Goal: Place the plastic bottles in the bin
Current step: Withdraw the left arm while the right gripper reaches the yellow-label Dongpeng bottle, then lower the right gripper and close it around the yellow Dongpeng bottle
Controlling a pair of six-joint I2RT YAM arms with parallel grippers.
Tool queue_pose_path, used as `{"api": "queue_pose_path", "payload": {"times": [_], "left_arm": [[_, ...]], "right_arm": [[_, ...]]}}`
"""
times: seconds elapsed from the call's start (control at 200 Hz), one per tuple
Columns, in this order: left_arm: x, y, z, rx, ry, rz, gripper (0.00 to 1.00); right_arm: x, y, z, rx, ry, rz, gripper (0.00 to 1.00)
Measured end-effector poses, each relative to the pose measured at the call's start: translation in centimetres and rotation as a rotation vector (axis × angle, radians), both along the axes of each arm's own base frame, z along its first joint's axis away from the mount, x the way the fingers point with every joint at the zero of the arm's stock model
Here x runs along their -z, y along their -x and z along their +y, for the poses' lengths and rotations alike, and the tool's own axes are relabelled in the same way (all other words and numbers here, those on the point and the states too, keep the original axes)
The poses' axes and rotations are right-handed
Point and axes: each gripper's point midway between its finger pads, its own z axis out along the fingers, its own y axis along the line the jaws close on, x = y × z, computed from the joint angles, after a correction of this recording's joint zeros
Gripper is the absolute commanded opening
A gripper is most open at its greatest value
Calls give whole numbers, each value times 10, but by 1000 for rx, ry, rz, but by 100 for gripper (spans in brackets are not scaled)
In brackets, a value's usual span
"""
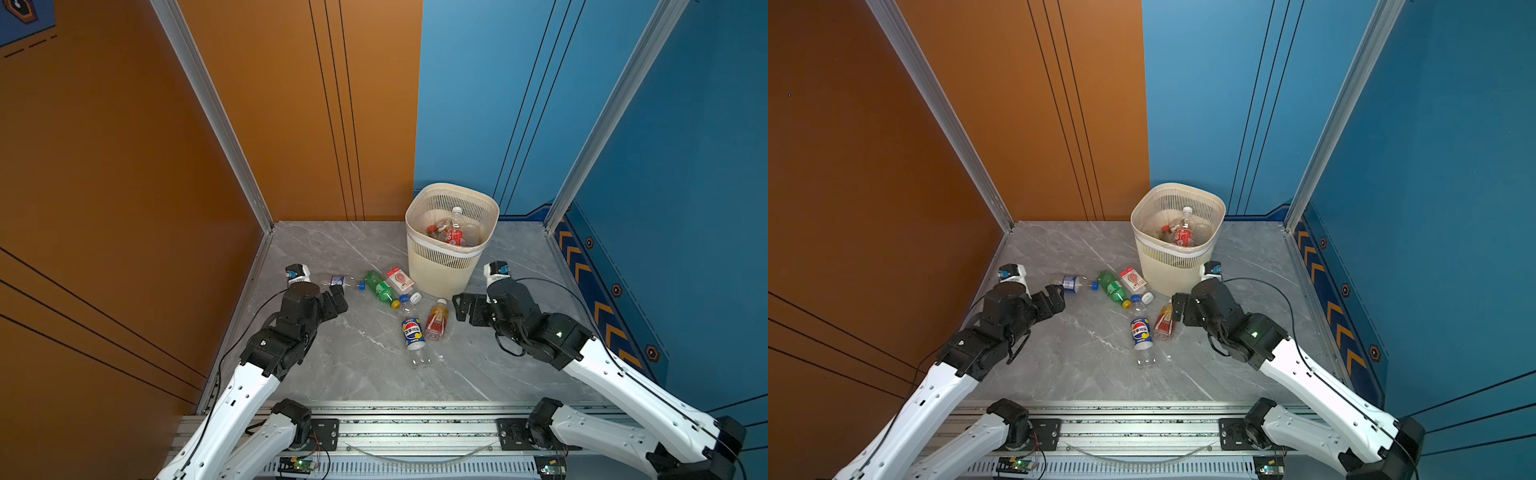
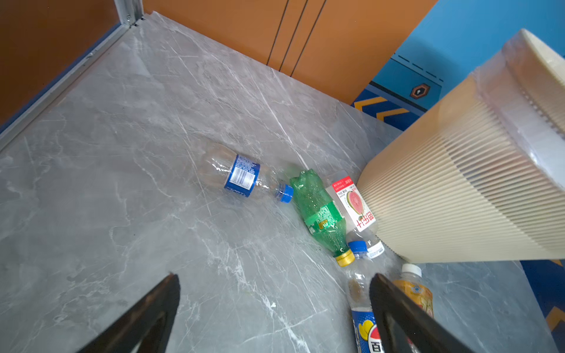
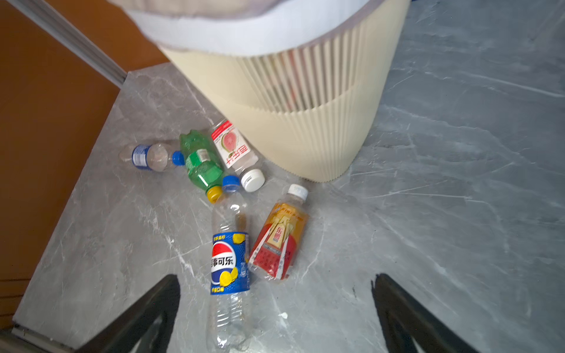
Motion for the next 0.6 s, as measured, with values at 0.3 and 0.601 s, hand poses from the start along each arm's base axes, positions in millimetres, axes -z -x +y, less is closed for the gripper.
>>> {"api": "queue_pose_path", "payload": {"times": [0.3,0.601], "left_arm": [[23,4,16,-55,44,53,98],[25,11,28,-81,77,51,98]], "right_arm": [[65,10,50,17,81,145,98],[86,-20,43,148,46,166,96]]}}
